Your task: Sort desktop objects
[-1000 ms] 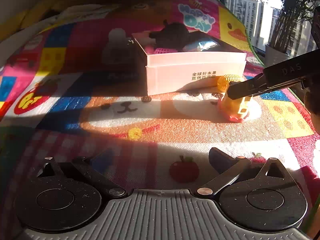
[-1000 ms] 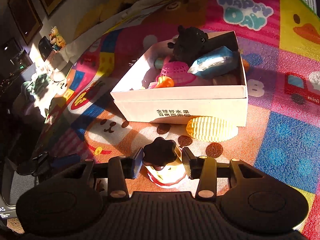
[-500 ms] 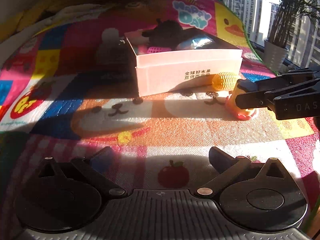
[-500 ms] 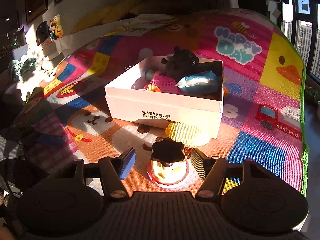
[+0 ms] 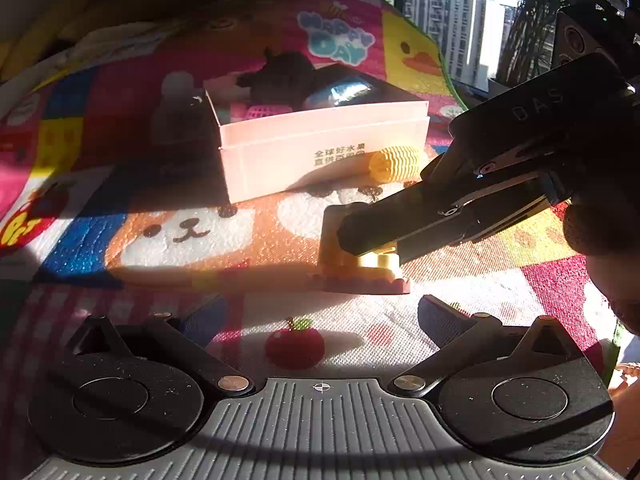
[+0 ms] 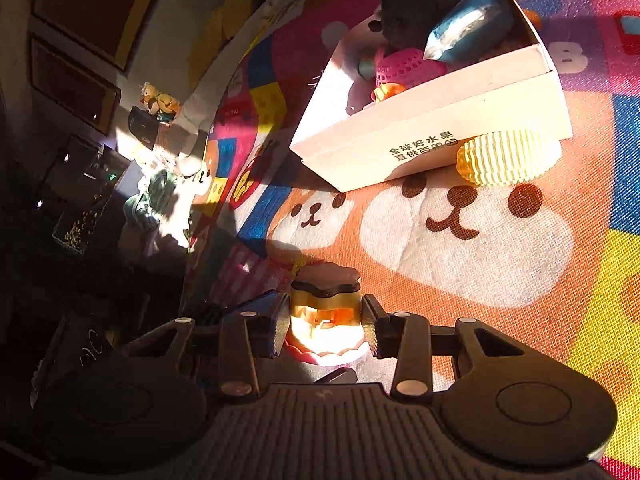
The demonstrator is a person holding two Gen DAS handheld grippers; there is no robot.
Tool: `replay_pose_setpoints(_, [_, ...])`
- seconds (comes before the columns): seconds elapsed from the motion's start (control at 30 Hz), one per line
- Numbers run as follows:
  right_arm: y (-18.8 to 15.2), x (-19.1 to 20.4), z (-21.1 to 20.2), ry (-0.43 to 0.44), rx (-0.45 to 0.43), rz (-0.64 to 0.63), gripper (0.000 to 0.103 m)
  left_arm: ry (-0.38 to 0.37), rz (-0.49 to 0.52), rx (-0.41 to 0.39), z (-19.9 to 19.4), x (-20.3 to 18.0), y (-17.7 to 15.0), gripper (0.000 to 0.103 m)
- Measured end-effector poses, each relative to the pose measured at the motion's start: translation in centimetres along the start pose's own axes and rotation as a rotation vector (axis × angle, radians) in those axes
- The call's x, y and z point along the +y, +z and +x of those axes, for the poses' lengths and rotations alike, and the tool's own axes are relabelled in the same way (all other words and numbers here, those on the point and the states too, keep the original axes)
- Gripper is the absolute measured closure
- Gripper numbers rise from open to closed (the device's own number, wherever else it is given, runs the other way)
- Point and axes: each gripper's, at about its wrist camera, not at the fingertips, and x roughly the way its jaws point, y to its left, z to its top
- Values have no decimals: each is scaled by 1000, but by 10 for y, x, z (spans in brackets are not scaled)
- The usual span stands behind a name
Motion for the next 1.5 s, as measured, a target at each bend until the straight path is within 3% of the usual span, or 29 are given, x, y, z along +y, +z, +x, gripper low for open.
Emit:
replay_pose_setpoints(0.1, [-1,-6,2,35,-1,27,64,6,8,11,2,-3,-1,0])
replay_pose_setpoints(0.2, [-2,-6,-3,13,-26,3,63,25,-5,12,4,0,1,0])
replay_pose_setpoints(0.23, [-2,-6,-6,-8,-43,-8,58,28,-11,11,5,1,1,0])
replay_pose_setpoints(0.3, [-1,-7,-16,-77,-98,-29,51,37,-21,11,6,3,2,0])
replay_pose_setpoints(0.5, [-6,-5,-38,-340,-272,-151,49,52,-50,19,13,8,3,0])
replay_pose_setpoints(0.57, [-2,-4,-37,-439,-329,-180,40,54,-53,17,13,8,4,0])
replay_pose_setpoints(0.63, [5,-5,-32,-503,-368,-187,19,55,-56,17,14,8,4,0])
replay_pose_setpoints(0.67, [11,-6,-28,-525,-378,-181,17,54,-57,16,14,8,4,0])
replay_pose_setpoints(0.83, [33,-4,0,-591,-344,-195,18,52,-58,17,13,8,4,0])
replay_pose_setpoints(0.87, [34,-4,5,-617,-336,-195,21,53,-58,16,13,8,4,0])
replay_pose_setpoints(0.93, [34,-2,9,-641,-338,-211,38,52,-58,16,12,9,3,0])
replay_pose_setpoints(1.27, [-28,2,-40,-616,-338,-316,38,40,-45,21,14,2,7,0])
replay_pose_setpoints(1.4, [-55,-4,-50,-622,-375,-326,38,-7,-14,9,18,-12,15,0])
replay_pose_setpoints(1.5, [-53,-5,-51,-623,-397,-313,38,-43,12,-32,22,-24,21,0])
